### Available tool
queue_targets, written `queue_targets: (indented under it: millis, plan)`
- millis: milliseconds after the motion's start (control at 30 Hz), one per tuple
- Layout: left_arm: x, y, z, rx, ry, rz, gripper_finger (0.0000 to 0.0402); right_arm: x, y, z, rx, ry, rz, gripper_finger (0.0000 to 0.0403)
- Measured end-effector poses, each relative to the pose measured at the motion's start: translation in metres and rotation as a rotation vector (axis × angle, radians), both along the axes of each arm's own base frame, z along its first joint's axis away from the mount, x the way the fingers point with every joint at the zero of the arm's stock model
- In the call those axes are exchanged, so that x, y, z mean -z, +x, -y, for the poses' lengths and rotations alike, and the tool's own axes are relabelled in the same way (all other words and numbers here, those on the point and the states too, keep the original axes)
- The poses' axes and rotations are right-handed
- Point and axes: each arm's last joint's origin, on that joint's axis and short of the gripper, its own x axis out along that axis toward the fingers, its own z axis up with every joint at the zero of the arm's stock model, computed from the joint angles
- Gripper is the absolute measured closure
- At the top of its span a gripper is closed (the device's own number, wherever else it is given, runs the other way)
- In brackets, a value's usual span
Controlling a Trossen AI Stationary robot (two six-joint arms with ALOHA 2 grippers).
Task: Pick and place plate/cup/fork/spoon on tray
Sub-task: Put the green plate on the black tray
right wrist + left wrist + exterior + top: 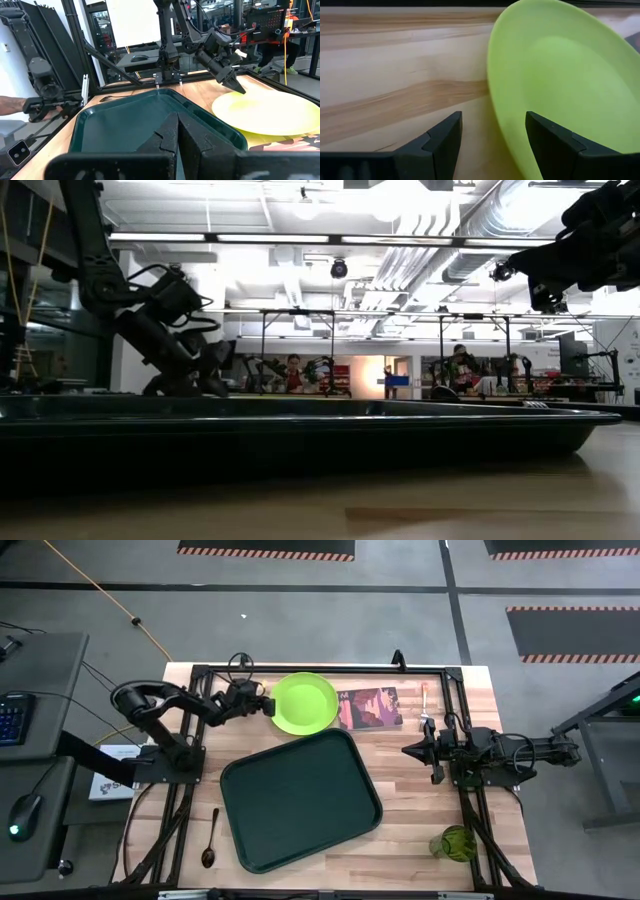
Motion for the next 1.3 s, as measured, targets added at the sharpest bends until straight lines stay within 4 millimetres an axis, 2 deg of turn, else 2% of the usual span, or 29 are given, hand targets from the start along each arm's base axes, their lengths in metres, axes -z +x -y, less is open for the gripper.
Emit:
queue_targets:
  millis: [233, 333, 467, 667, 767, 900, 1067, 1200, 1300]
  plan:
    - [0.002, 0.004, 0.001, 0.009, 0.012, 0.015, 0.0194, 0.0, 0.0, 0.0, 0.0, 0.0, 0.0, 0.0402]
    - [0.002, 0.004, 0.001, 0.012, 0.011, 0.016, 0.0211, 0.0, 0.0, 0.0, 0.0, 0.0, 0.0, 0.0402]
    - [0.002, 0.004, 0.001, 0.036, 0.015, 0.015, 0.0265, 0.0, 0.0, 0.0, 0.0, 0.0, 0.0, 0.0402]
    - [-0.002, 0.004, -0.002, 0.047, 0.053, 0.034, 0.038, 0.0, 0.0, 0.0, 0.0, 0.0, 0.0, 0.0402]
    - [-0.01, 0.003, -0.005, 0.058, 0.071, 0.079, 0.0388, 0.0, 0.0, 0.0, 0.0, 0.0, 0.0, 0.0402]
    - [-0.028, -0.003, -0.009, 0.066, 0.132, 0.132, 0.0391, 0.0, 0.0, 0.0, 0.0, 0.0, 0.0, 0.0402]
    - [-0.065, -0.013, -0.011, 0.038, 0.269, 0.221, 0.0399, 0.0, 0.0, 0.0, 0.0, 0.0, 0.0, 0.0402]
    - [-0.092, -0.023, -0.005, 0.031, 0.344, 0.29, 0.04, 0.0, 0.0, 0.0, 0.0, 0.0, 0.0, 0.0402]
    - [-0.11, -0.028, 0.005, 0.087, 0.377, 0.355, 0.04, 0.0, 0.0, 0.0, 0.0, 0.0, 0.0, 0.0402]
